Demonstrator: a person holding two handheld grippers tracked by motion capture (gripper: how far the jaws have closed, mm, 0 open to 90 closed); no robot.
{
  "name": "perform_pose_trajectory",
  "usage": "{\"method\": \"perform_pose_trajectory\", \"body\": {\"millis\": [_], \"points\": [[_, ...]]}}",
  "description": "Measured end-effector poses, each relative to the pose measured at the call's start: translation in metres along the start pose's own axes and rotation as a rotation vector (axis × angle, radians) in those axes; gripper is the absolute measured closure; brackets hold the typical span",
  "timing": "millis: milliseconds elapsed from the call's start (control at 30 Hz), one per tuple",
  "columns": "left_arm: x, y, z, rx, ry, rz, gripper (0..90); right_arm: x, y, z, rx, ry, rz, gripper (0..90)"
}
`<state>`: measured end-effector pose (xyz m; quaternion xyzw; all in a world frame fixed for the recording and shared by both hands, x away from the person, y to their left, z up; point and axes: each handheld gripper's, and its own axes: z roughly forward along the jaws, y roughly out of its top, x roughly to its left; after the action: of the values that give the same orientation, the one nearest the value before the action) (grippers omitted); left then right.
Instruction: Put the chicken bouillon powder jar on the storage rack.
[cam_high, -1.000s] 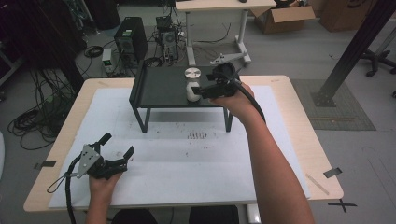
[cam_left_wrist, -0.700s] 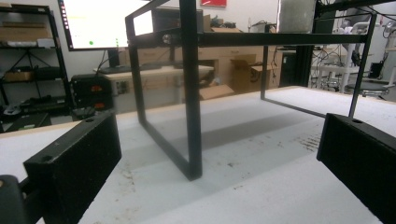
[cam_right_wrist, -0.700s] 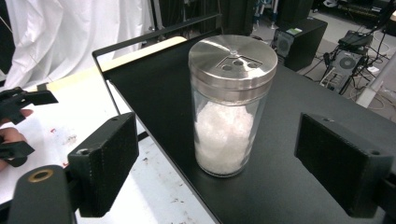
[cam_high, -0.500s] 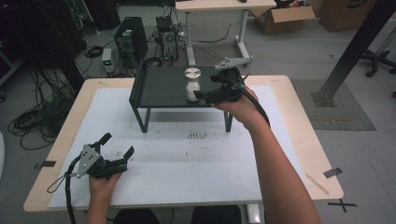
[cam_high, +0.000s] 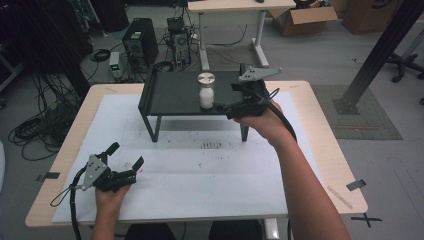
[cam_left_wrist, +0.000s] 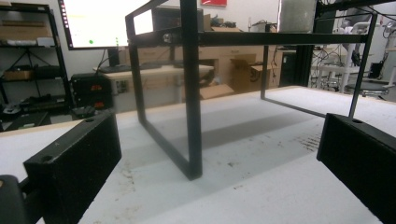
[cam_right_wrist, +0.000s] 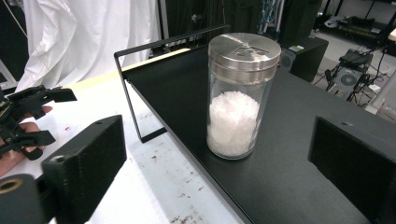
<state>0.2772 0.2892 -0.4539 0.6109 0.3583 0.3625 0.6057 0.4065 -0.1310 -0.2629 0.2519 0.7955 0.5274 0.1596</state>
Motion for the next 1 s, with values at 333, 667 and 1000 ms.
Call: {"method": "perform_pose_trajectory", "body": {"millis": [333,667,1000], "points": [[0.0,0.0,0.0,0.0,0.001,0.001,0.2,0.001,-0.009,-0.012,-0.033,0.012,-0.012,0.5],[0.0,0.0,0.0,0.002,0.0,-0.001,0.2,0.002,-0.024,-0.023,-0.086,0.026,-0.024,0.0],[0.0,0.0,0.0,0.002,0.0,0.0,0.2,0.003,-0.05,-0.031,-0.135,0.042,-0.014,0.0]]}}
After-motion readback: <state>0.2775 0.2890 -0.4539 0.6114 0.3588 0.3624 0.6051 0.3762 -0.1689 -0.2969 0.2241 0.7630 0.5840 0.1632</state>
